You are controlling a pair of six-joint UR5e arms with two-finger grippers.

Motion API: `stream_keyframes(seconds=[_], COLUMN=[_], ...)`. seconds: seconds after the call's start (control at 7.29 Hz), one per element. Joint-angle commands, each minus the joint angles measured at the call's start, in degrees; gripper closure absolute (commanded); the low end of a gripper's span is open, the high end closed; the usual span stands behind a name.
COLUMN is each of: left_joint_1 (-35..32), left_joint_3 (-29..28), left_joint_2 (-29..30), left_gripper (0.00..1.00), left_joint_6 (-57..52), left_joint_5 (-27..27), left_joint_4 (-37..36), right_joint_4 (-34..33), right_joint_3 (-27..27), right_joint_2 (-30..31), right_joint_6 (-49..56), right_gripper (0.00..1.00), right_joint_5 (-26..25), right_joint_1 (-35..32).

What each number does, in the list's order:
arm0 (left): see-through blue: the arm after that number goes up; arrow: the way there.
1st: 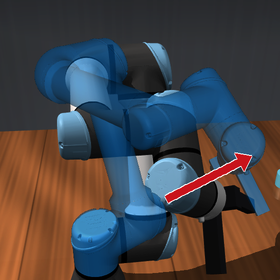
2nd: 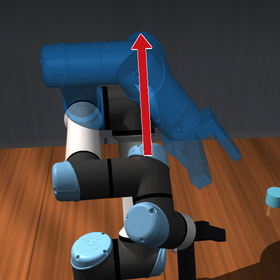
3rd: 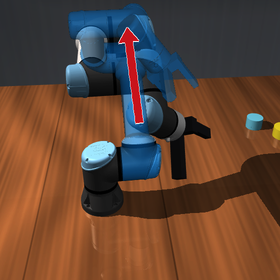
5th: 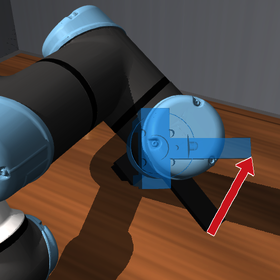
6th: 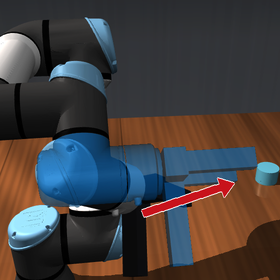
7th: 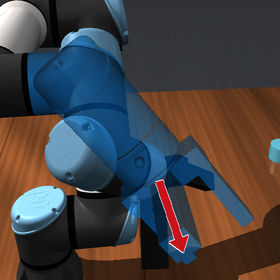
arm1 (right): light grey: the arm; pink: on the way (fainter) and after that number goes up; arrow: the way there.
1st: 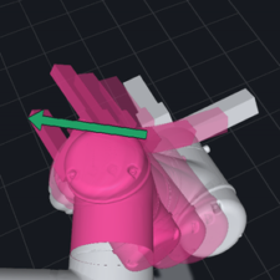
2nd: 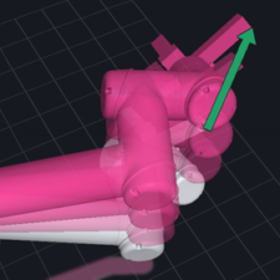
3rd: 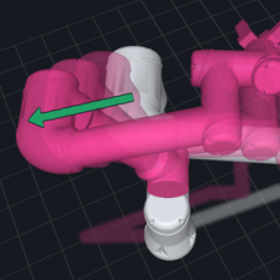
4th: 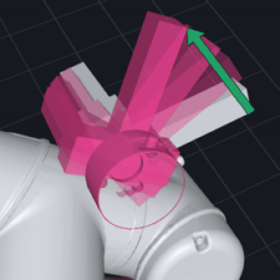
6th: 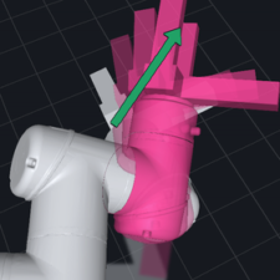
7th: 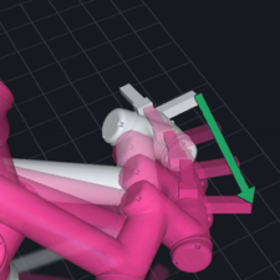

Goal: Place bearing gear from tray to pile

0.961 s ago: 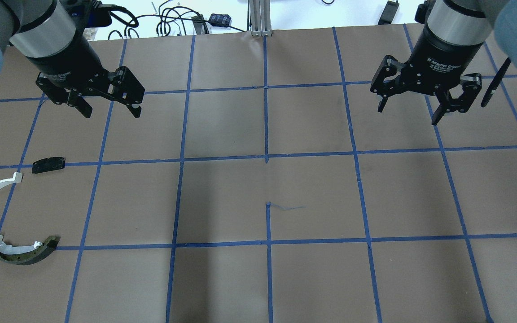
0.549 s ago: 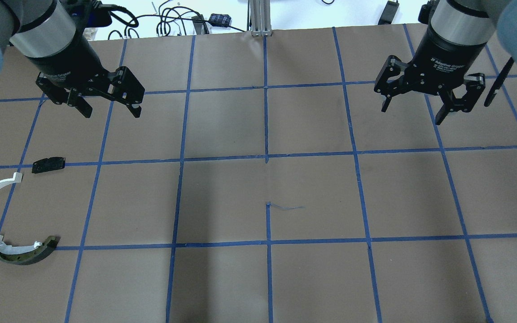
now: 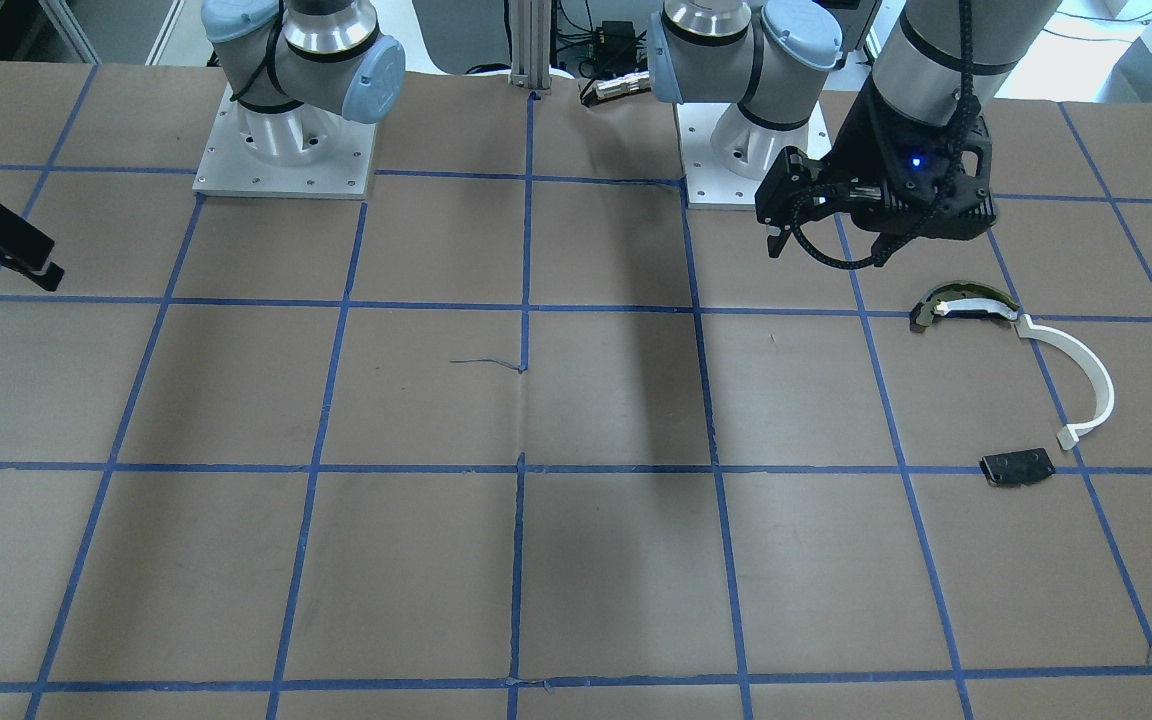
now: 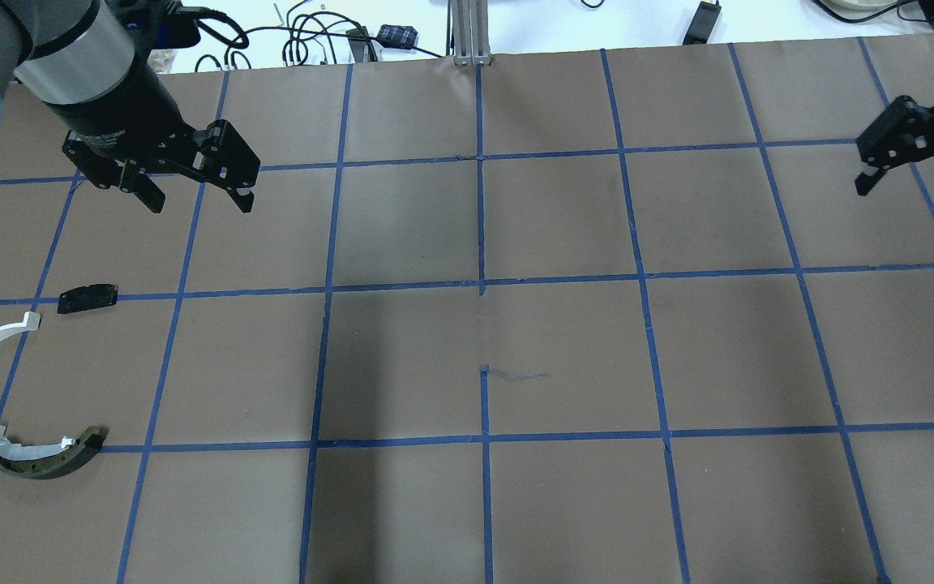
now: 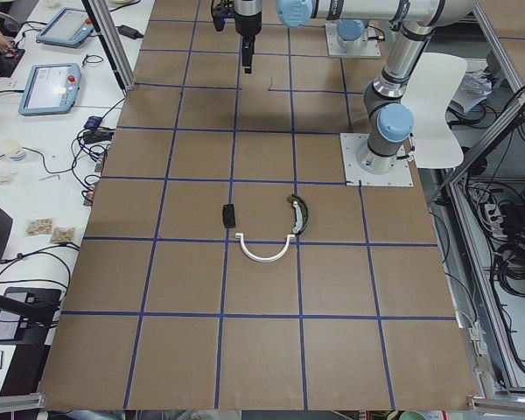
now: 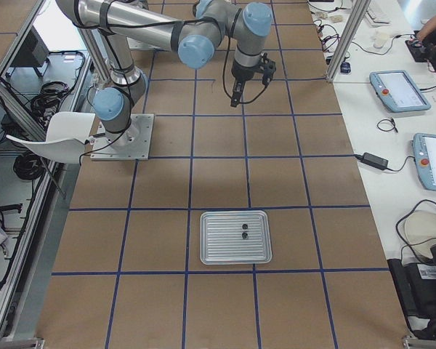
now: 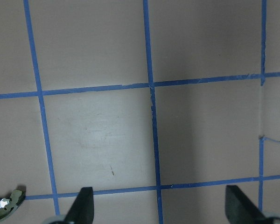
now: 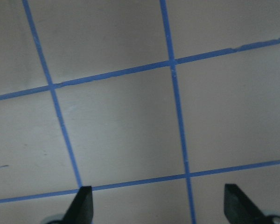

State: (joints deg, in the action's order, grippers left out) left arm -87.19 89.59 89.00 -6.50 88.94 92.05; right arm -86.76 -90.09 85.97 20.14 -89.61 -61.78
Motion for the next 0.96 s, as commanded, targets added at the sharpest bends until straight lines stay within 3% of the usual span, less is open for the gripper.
stream_keyframes(seconds=[0.0,0.27,0.82], left_joint_1=[0.0,0.09,0.09], left_joint_3=[-0.03,0.06,0.06], left_joint_2=[-0.06,0.03,0.03], left_gripper=[0.0,0.0,0.0], left_joint_6=[0.0,0.0,0.0], left_joint_5=[0.0,-0.08,-0.08], left_joint_4=[-0.03,-0.11,-0.11], right_joint_4=[-11.95,-20.34,-32.56], right_joint_3=[0.01,0.18,0.1], right_joint_2=[-6.21,-12.81,-24.86], right_joint_6=[18.89,34.73,57.79], right_gripper=[0.0,0.0,0.0], right_joint_5=[-7.3,-6.72,-6.27], right_joint_1=[9.37,15.88,19.32])
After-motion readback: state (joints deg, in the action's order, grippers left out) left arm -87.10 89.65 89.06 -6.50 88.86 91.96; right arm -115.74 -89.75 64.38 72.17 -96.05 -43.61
